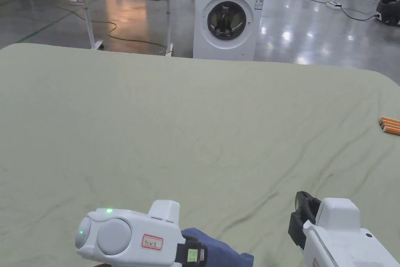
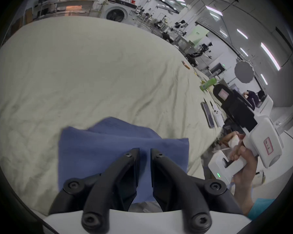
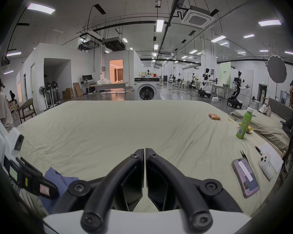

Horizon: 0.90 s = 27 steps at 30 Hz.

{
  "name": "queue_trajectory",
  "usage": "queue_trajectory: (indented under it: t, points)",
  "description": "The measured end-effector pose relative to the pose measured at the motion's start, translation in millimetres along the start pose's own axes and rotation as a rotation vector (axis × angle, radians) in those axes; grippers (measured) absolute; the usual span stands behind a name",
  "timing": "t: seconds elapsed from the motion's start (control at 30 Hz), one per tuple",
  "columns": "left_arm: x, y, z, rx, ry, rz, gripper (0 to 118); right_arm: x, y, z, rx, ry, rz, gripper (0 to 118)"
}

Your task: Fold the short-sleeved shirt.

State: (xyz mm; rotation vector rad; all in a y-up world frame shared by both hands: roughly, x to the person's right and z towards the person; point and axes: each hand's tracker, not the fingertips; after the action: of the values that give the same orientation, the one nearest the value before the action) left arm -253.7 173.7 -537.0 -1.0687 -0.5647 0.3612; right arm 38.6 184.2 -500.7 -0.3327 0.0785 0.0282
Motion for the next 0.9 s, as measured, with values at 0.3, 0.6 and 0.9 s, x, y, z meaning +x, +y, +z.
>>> queue_trajectory:
  t: [0.3,0.6,0.9]
  points:
    - [1.3,-19.8,-73.6,-0.010,-0.032,-0.017,4,3.5,-2.1,-1.6,-0.012,-0.009,-0.009,1]
    - [6.0,-11.6,-66.7,0.013,-0.045,0.002,3,2.3,4.5,-0.4,0.000,-0.007,-0.006,1]
    - [-4.1,23.6,29.0,0.454,0.148,-0.096,3,-11.7,18.5,-7.6,0.065,-0.011,-0.018,1]
